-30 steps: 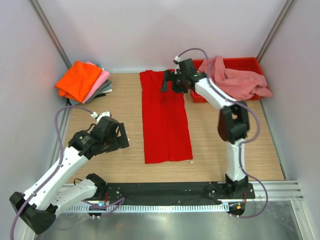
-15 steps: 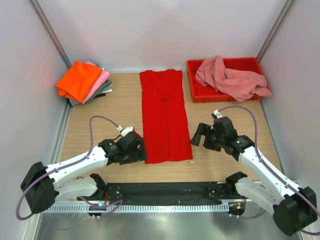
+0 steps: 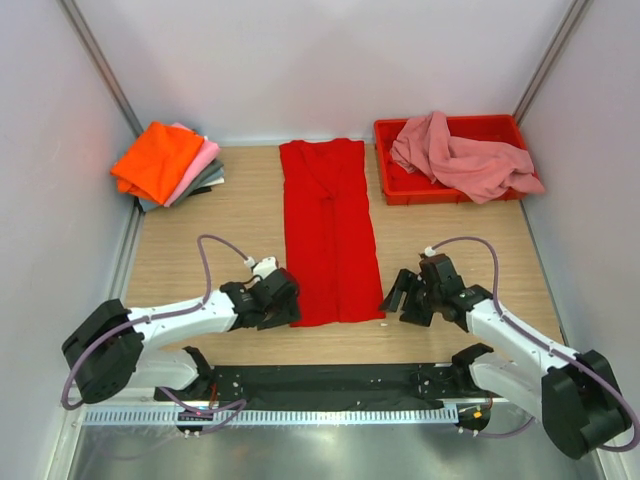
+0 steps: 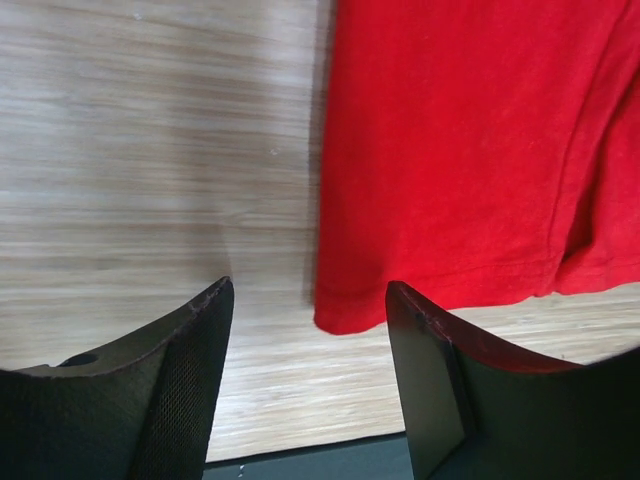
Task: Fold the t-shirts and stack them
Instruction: Fold the tshirt
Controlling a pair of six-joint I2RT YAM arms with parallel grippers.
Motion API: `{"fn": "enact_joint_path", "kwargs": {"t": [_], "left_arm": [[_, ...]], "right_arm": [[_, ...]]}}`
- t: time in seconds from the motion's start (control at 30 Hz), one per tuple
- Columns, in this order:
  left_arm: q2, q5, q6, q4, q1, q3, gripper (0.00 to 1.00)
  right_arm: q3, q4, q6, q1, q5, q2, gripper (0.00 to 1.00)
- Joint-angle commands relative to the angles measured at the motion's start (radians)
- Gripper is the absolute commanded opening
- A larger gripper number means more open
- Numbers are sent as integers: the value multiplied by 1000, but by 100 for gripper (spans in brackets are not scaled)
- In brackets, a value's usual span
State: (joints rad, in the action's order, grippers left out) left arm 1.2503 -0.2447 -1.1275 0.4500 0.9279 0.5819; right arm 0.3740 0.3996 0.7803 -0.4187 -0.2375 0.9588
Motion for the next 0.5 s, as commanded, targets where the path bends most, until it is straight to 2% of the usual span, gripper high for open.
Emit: {"fn": "enact_joint_path", "kwargs": {"t": [0.0,0.03,0.07,0.3,0.47], "left_arm": [[35,-33,-29,-73,11,-10,63],[43,-34,-29,-74,12,-10,63],[66,-36,-26,-79,17,-2,61],[80,-24,-51,-86,38,-10,58],[80,-19,-90,-85,66,-31,49]], "right_arm": [[-26,-123,28,-15,-26,58,70],[-29,-133,30,-22,-25,69,68],[-33,-160,30,-29,-26,96,62],[-27,-180,31,-40,-26,133,52],[-18,-191,30,-55,-28,170,41]]}}
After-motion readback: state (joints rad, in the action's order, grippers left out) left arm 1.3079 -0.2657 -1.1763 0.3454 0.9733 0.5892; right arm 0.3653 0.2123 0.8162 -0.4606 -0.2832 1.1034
